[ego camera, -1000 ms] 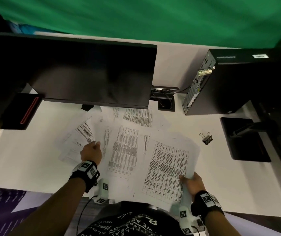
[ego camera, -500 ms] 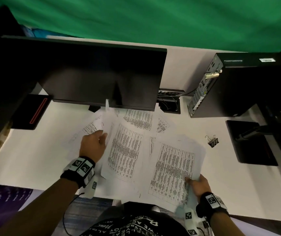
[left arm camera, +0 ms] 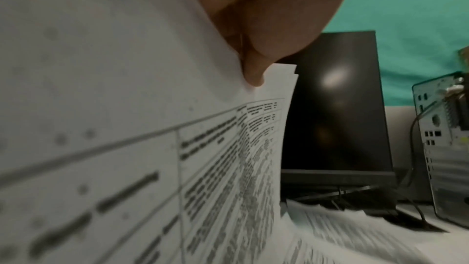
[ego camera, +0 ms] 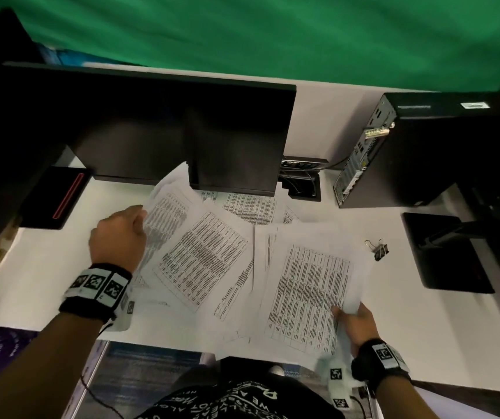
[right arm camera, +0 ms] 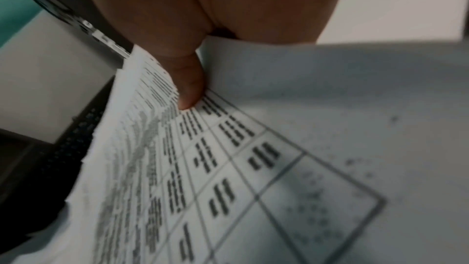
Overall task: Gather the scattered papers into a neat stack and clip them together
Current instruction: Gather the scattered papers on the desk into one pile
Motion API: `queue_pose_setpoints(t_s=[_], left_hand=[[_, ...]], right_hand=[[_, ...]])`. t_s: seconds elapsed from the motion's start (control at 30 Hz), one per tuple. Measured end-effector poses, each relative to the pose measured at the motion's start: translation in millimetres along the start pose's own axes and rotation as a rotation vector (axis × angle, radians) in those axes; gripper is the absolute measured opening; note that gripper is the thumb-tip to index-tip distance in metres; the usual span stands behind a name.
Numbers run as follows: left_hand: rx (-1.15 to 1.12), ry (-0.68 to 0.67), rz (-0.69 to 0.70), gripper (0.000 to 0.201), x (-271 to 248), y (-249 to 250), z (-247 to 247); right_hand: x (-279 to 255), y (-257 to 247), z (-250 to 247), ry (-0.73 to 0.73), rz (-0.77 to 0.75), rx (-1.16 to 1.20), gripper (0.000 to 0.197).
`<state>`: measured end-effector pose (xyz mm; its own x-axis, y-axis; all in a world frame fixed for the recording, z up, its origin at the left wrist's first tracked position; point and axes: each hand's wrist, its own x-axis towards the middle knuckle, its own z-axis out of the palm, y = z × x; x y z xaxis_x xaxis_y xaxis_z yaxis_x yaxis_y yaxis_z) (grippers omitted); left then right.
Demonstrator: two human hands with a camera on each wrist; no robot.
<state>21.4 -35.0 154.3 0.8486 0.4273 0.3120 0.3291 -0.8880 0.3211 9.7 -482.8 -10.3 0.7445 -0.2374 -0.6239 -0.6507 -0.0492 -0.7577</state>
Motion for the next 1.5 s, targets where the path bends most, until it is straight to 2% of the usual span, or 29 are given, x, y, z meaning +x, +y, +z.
queue_pose_setpoints(t_s=[0.1,0.2,0.23,0.3,0.33,0.43,0.5,0.57,0.63,0.7,0.73,0.8,0.87,0.9,1.0,1.1,1.2,1.3,1.37,1.43,1.5], left_hand=[[-0.053,0.127,0.146,0.029,5.3,-3.9,-28.1],[-0.097,0.199,0.229,0.029,17.0,-6.8,-58.5],[-0.106,0.211,0.197,0.031,23.1,-12.1,-64.9],[-0.234,0.251,0.023,0.045,37.0,-26.4,-73.9],[-0.312,0.292,-0.045,0.046,43.3,-33.4,-79.5],[-0.452,0.327,-0.139,0.034,48.6,-29.6,-91.8],[-0.595,0.264,-0.173,0.022,43.2,-20.3,-79.8],[-0.655,0.145,-0.216,0.024,30.9,-14.6,-51.5],[-0.65,0.002,-0.253,0.032,14.6,-14.2,-8.3],[-0.597,-0.168,-0.301,0.022,-6.9,-8.9,33.5],[-0.564,-0.24,-0.329,0.018,-18.6,-4.9,53.0],[-0.566,-0.375,-0.395,0.016,-42.1,13.4,82.2],[-0.56,-0.504,-0.403,0.017,-59.1,31.3,104.9],[-0.538,-0.565,-0.381,0.015,-65.6,37.6,115.6],[-0.435,-0.656,-0.291,0.022,-76.8,49.1,135.2],[-0.374,-0.554,-0.276,0.027,-69.9,49.3,126.8],[-0.348,-0.401,-0.264,0.033,-48.3,41.5,98.1],[-0.325,-0.207,-0.098,0.032,-21.7,32.1,62.5],[-0.349,-0.11,-0.023,0.03,-6.5,30.3,36.0],[-0.419,-0.049,-0.053,0.019,4.4,30.3,17.9],[-0.572,-0.038,-0.16,0.013,11.4,31.3,13.5]], right_hand=[[0.5,-13.4,10.9,-0.065,-0.025,0.116,0.044],[5.9,-22.5,29.8,-0.154,-0.014,0.119,0.039],[5.8,-25.0,37.1,-0.174,-0.008,0.086,0.037],[9.1,-20.6,49.9,-0.196,-0.003,-0.017,0.033],[11.5,-16.6,55.3,-0.194,-0.006,-0.102,0.032],[14.3,-9.2,61.8,-0.169,-0.012,-0.329,0.029],[12.4,-11.9,61.6,-0.152,-0.033,-0.382,0.02],[11.2,-14.0,60.6,-0.14,-0.048,-0.405,0.015],[10.2,-14.1,60.6,-0.156,-0.036,-0.346,0.03],[8.1,-14.6,61.2,-0.193,0.006,-0.193,0.06],[8.5,-13.0,60.0,-0.206,0.022,-0.147,0.067],[2.8,-17.1,58.7,-0.223,0.007,-0.127,0.061],[2.6,-15.1,57.6,-0.241,-0.027,-0.151,0.075],[0.1,-15.0,57.1,-0.258,-0.056,-0.201,0.075],[1.7,-10.1,56.5,-0.262,-0.085,-0.35,0.05],[2.9,-8.6,55.3,-0.227,-0.061,-0.402,0.048],[7.7,-6.4,54.0,-0.214,-0.049,-0.41,0.036],[8.7,-6.3,54.0,-0.229,-0.037,-0.335,0.025],[11.5,-1.7,55.8,-0.232,-0.042,-0.327,0.036],[11.7,-0.7,57.0,-0.225,-0.053,-0.365,0.044],[11.5,-1.8,56.4,-0.225,-0.068,-0.388,0.039]])
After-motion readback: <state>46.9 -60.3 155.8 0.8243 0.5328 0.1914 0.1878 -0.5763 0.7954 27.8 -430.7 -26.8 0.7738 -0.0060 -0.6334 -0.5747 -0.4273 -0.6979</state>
